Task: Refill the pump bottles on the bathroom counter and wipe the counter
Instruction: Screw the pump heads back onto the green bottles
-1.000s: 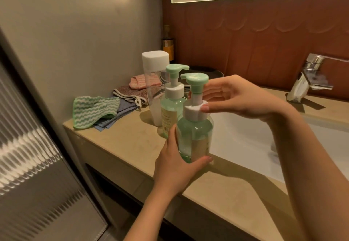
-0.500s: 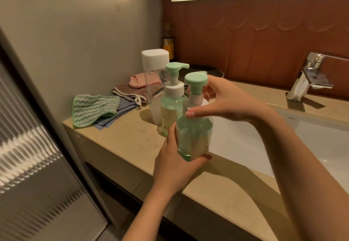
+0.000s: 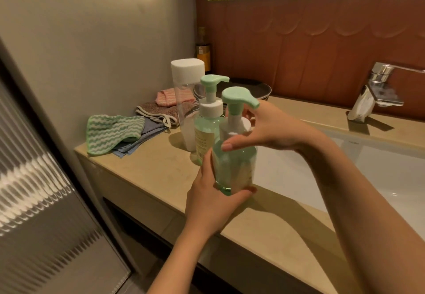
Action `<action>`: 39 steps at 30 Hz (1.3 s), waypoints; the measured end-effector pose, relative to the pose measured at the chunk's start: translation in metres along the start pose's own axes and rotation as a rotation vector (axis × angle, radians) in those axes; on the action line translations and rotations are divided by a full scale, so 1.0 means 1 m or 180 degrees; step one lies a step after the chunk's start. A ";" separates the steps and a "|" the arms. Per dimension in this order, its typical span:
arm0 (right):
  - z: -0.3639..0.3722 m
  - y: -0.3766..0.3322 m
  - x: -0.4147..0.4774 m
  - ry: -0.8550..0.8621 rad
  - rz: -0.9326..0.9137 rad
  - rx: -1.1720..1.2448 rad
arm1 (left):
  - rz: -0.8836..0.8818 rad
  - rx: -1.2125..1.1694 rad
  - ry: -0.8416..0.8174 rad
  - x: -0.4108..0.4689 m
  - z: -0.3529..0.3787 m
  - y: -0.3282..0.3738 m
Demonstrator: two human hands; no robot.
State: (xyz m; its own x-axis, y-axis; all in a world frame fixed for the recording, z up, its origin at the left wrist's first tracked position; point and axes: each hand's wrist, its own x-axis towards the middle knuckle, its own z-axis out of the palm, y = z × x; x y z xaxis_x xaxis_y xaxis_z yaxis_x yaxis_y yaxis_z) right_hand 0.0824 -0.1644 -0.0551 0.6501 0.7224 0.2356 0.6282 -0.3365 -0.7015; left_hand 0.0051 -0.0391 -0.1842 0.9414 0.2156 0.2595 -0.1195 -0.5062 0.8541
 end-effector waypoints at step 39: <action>-0.023 0.011 -0.013 -0.0255 0.0016 0.0960 | 0.0067 0.0279 0.0016 0.001 0.000 0.001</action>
State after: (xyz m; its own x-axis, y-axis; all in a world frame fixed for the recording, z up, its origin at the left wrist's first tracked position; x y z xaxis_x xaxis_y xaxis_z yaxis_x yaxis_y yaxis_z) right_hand 0.0908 -0.1918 -0.0502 0.6094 0.7706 0.1863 0.4621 -0.1543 -0.8733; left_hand 0.0062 -0.0390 -0.1831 0.9373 0.2082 0.2795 -0.1111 -0.5817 0.8058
